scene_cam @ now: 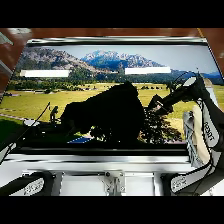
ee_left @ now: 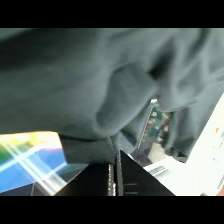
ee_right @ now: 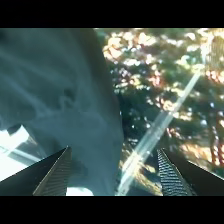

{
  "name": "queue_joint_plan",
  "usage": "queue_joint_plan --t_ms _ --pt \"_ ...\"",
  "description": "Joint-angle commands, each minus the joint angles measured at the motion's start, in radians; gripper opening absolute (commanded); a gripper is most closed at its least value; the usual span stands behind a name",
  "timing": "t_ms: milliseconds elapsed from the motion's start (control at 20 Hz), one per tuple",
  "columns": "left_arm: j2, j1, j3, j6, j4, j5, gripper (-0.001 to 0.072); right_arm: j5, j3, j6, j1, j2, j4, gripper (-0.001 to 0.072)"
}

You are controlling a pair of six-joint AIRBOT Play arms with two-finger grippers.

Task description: Fold the shirts.

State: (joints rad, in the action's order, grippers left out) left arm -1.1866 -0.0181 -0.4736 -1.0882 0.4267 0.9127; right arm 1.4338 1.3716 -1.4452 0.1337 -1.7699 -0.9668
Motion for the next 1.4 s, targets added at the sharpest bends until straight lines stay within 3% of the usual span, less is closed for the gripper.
queue_joint_plan --t_ms 0,200,250,350,400,600,800,1050,1250,1350 --pt "0.082 -0.002 0.0 0.003 -0.001 0.004 0.0038 -0.046 -0.015 -0.002 -0.046 -0.045 -0.001 0.066" --pt "0.112 -0.002 -0.012 0.002 -0.001 0.005 0.0038 -0.104 -0.015 -0.039 -0.134 -0.086 -0.027 0.0624" --pt "0.112 -0.002 -0.023 0.002 -0.001 0.006 0.0038 -0.101 -0.015 -0.043 -0.149 -0.089 -0.03 0.0491" --pt "0.113 -0.002 -0.063 0.003 -0.001 0.026 0.0038 -0.091 -0.015 -0.043 -0.163 -0.077 -0.028 0.0129" --pt "0.113 -0.002 -0.096 0.007 0.002 0.039 0.0038 -0.092 -0.015 -0.044 -0.162 -0.061 -0.024 0.0064" --pt "0.151 -0.021 -0.315 -0.003 0.111 0.105 0.0036 -0.111 0.029 0.05 -0.156 0.123 -0.026 0.0062" --pt "0.28 -0.124 -0.715 -0.114 0.269 0.2 0.0037 -0.172 0.249 0.146 -0.126 0.423 -0.03 0.0062" --pt "0.404 -0.307 -1.248 -0.208 0.285 0.2 0.0037 -0.577 0.435 0.106 -0.085 0.829 -0.085 0.0062" --pt "0.47 -0.371 -1.415 -0.277 0.303 0.211 0.0038 -0.566 0.464 0.033 -0.085 1.015 -0.171 0.0063" --pt "0.507 -0.37 -1.416 -0.331 0.355 0.282 0.0037 -0.544 0.464 -0.004 -0.085 1.084 -0.24 0.0062"
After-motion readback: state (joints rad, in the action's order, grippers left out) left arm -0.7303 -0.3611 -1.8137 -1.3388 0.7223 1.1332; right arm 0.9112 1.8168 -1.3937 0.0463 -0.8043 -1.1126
